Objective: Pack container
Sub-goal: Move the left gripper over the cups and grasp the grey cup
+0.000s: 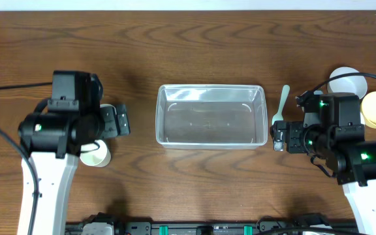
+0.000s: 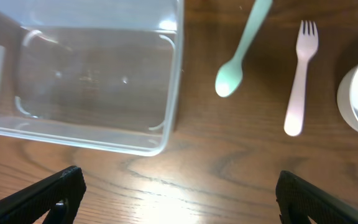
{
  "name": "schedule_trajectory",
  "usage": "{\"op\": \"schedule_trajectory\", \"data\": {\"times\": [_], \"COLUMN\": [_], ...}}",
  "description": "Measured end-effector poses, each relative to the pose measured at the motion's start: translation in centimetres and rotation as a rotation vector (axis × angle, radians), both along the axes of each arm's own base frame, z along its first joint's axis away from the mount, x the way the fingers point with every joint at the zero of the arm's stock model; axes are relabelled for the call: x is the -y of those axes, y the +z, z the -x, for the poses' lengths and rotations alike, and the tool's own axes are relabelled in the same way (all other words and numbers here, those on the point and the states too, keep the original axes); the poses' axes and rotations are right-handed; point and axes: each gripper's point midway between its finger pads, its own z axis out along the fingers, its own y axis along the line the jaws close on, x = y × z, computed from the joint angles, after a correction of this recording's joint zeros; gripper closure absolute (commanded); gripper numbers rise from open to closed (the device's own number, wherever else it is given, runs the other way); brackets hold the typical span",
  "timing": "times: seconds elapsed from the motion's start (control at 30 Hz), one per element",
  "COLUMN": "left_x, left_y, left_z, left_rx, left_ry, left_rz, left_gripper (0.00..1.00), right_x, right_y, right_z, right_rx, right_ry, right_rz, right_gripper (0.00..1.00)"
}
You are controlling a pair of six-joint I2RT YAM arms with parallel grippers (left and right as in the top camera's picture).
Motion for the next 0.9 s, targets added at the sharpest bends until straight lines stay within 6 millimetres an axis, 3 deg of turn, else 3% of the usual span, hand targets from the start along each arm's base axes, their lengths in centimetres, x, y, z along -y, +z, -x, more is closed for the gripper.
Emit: {"op": "schedule_trajectory", "data": {"times": [0.1, 0.33, 0.5, 0.73, 0.9], "left_x": [0.1, 0.1, 0.0, 0.0, 0.0], "left_y": [-1.2, -8.2, -11.4, -14.4, -16.3], "left_z": [-1.9, -5.3, -5.7, -6.2, -6.1], "left_rx": [-0.018, -0.211, -0.306, -0.379, -0.43], "left_ry": [-0.001, 0.003, 0.004, 0.0, -0.005], "left_rz": [0.0, -0.022, -0.031, -0.04, -0.043], "left_gripper": [0.01, 0.01, 0.02, 0.09, 0.24], "right_x": [0.2, 0.4, 0.5, 0.5, 0.6], "right_y": [-0.4, -0.7, -0.8, -0.9, -1.1], "right_z": [-0.1, 0.1, 0.2, 0.5, 0.9], "right_rx": [-0.017, -0.036, -0.042, -0.054, -0.07], "right_ry": [-0.007, -0.012, -0.013, -0.014, -0.014], "right_rz": [0.014, 0.026, 0.028, 0.032, 0.034], "right_gripper": [0.01, 0.01, 0.01, 0.03, 0.05]}}
